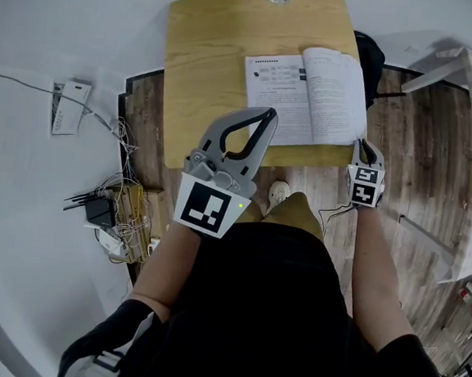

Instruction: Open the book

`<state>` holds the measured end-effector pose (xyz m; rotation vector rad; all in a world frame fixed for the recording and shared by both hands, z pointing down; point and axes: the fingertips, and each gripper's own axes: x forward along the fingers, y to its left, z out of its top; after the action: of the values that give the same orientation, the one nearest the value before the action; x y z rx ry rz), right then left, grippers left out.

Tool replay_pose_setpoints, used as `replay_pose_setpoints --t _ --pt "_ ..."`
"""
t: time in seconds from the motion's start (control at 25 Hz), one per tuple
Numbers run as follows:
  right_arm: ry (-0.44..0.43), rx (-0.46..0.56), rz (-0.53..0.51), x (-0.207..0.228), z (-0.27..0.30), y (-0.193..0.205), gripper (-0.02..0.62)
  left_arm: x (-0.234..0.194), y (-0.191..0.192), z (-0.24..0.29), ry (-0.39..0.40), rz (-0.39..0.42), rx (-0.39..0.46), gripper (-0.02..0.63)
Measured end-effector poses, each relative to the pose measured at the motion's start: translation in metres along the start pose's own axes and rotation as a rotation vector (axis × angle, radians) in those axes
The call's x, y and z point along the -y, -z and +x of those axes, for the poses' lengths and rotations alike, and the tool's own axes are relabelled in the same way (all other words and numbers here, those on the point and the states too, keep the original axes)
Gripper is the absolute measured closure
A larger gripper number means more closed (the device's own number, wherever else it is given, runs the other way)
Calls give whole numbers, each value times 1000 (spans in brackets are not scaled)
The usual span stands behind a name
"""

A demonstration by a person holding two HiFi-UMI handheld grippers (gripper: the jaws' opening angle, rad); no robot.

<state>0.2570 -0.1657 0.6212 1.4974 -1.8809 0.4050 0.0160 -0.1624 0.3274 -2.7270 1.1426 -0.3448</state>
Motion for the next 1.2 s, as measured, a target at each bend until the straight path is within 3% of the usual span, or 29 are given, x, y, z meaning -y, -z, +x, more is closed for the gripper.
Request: replay_pose_setpoints --t 1.04,1.2 --pt "25 -2 -8 -7 -3 3 557 -8 6 -15 8 -8 -6 601" --pt "31 -4 -50 -7 -2 3 557 -7 7 -16 11 -6 -8 601"
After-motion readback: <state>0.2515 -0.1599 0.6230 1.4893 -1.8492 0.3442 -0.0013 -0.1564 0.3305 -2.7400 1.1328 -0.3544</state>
